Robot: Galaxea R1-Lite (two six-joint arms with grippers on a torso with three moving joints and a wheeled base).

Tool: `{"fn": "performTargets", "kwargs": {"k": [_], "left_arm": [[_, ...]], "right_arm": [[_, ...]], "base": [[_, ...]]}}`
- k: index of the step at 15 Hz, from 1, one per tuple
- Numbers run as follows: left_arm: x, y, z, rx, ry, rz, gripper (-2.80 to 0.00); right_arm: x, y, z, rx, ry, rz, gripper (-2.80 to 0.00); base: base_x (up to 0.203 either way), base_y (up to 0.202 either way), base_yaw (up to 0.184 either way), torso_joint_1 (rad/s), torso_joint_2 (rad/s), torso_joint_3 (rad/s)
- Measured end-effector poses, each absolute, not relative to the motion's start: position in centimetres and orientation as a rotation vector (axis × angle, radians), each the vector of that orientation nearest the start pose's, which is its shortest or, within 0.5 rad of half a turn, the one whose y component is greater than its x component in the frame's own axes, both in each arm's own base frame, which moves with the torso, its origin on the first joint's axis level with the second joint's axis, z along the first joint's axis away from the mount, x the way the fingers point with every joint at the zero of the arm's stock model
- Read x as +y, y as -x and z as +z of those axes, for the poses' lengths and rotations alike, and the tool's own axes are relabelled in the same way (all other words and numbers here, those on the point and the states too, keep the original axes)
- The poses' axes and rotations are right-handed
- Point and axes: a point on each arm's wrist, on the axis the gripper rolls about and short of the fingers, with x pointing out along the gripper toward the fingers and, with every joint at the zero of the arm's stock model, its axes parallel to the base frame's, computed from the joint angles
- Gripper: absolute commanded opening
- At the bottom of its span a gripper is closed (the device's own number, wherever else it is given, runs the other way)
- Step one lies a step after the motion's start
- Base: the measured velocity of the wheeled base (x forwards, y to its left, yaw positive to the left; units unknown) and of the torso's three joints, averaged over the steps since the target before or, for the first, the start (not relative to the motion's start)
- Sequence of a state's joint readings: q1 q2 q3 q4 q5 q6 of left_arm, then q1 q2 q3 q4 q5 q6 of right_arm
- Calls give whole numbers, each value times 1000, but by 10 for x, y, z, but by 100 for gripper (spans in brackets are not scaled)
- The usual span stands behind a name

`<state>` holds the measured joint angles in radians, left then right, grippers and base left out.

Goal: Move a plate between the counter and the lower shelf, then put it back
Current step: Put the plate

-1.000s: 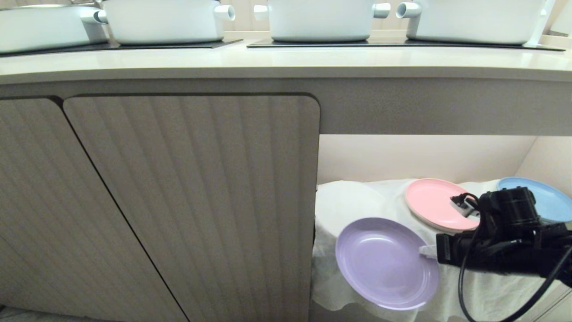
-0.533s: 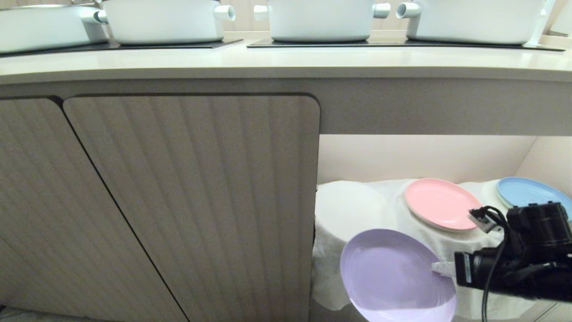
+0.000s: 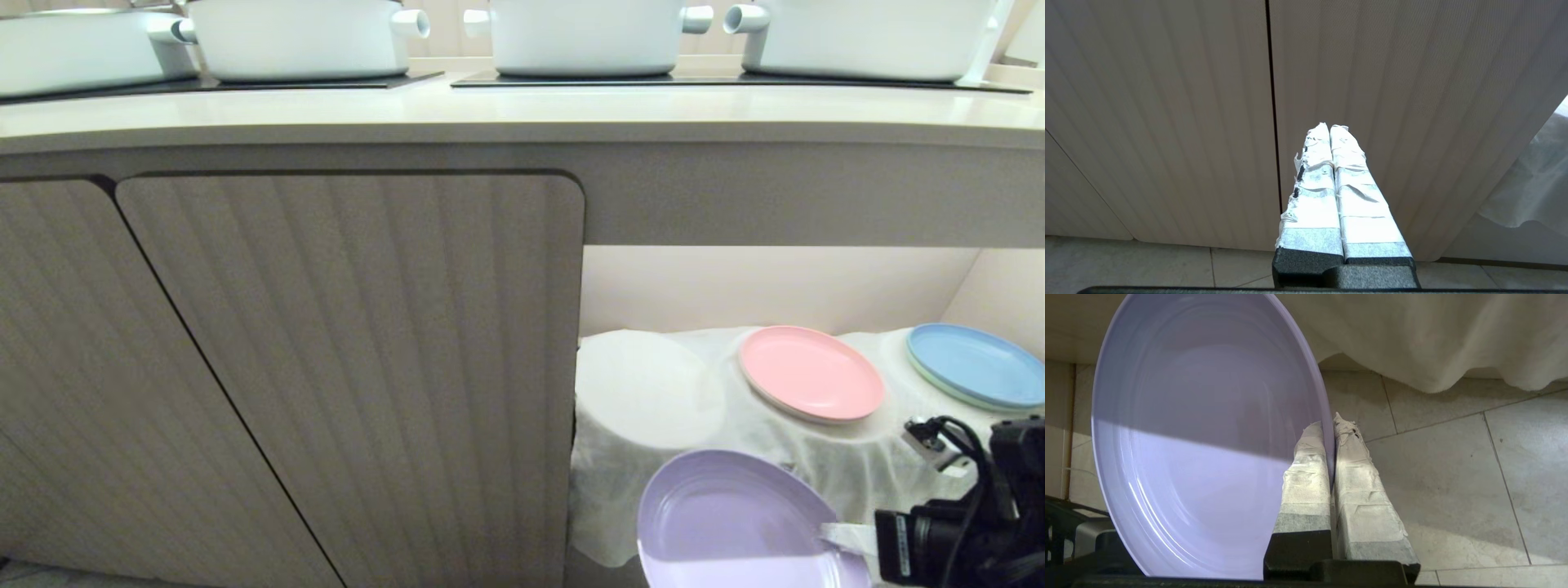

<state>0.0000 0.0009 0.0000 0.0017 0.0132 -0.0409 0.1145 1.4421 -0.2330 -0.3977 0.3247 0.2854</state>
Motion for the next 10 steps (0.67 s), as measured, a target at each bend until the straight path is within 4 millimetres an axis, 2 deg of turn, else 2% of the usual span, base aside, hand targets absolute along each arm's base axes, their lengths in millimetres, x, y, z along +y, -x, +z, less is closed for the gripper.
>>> {"fn": "performTargets", "kwargs": {"k": [3, 10], "left_arm": [[0, 23, 75, 2, 40, 13, -280], [0, 23, 75, 2, 40, 13, -280]], "right_arm": [[24, -148, 86, 864, -351, 297, -280], [22, -133, 86, 844, -356, 293, -280]], "base": [[0, 0, 0, 0, 0, 0], [0, 0, 0, 0, 0, 0]]}}
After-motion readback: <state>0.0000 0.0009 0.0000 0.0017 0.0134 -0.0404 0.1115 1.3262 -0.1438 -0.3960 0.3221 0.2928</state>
